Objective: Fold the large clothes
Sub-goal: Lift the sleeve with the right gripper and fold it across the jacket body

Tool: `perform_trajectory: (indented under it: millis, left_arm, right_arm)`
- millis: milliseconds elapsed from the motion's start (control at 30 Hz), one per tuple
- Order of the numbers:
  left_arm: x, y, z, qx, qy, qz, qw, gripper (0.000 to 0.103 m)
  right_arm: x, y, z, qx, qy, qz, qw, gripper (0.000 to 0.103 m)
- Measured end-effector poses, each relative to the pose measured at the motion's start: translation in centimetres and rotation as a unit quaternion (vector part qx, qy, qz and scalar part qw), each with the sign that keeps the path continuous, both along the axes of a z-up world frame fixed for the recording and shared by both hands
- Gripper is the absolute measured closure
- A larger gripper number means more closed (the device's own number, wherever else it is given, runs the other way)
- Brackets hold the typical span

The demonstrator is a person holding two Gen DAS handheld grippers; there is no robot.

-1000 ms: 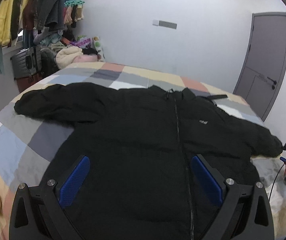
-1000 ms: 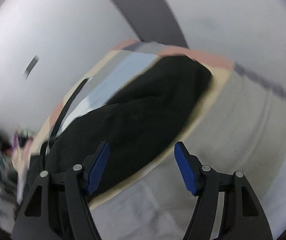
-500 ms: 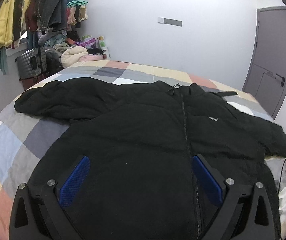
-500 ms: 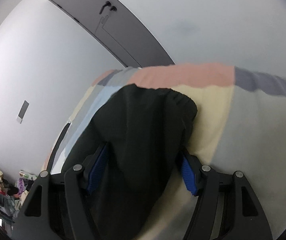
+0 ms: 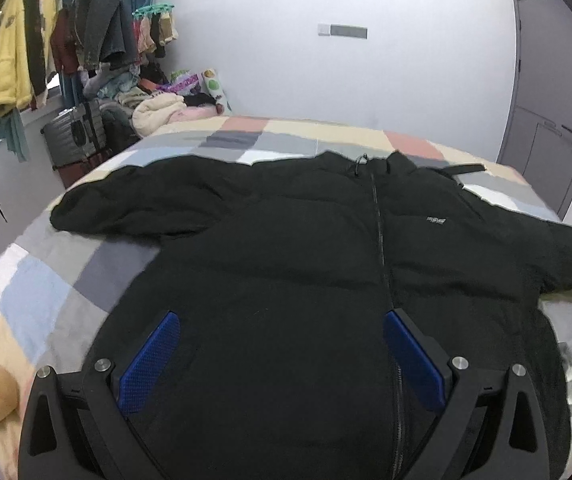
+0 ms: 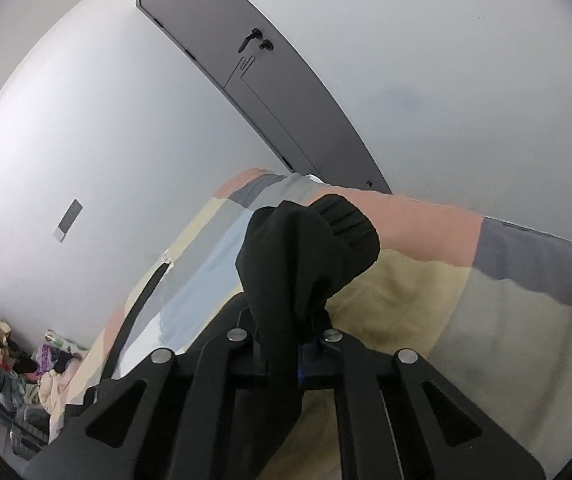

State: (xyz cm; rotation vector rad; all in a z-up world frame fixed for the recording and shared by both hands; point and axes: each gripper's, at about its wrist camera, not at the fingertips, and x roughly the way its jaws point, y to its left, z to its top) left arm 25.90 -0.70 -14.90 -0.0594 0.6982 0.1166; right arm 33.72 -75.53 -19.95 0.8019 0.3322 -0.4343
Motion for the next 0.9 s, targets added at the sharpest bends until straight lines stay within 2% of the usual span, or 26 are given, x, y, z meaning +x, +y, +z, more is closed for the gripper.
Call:
perform_trajectory:
  millis: [167, 267, 400, 633, 800, 900]
  left_arm:
    - [-1.9, 1.1, 2.8, -0.026, -0.017, -0.013, 0.9994, 0.0]
    - [-2.5, 2.0, 4.0, -0.022, -0.023, -0.002, 0.9995, 0.0]
    - [-3.4, 3.0, 5.2, -0.019, -0.029, -0.008, 0.9994, 0.0]
    - [-4.4, 4.2, 5.1, -0.021, -0.045, -0.018, 0.9986, 0.0]
    - [-4.7, 4.8, 4.1, -0.027, -0.045, -0.034, 0.9981, 0.0]
    - [-4.8, 5.4, 3.7, -0.041, -0.042, -0.038, 0.9975, 0.0]
  right_arm:
    - [-0.4, 0.8, 2.6, -0.02, 0.015, 0.006, 1.0, 0.096]
    - [-0.8, 1.5, 4.4, -0.03, 0.034, 0.008, 0.999, 0.096]
    - [-1.4, 3.0, 7.5, -0.068, 0.048, 0.019, 0.996, 0.096]
    - [-1.7, 7.6, 14.5, -0.144, 0.048, 0.043, 0.987, 0.096]
    - [-2.5, 11.7, 18.9, -0.178, 0.026, 0.06, 0.982, 0.096]
    - [-2.8, 14.7, 21.4, -0.215, 0.018, 0.071, 0.974, 0.095]
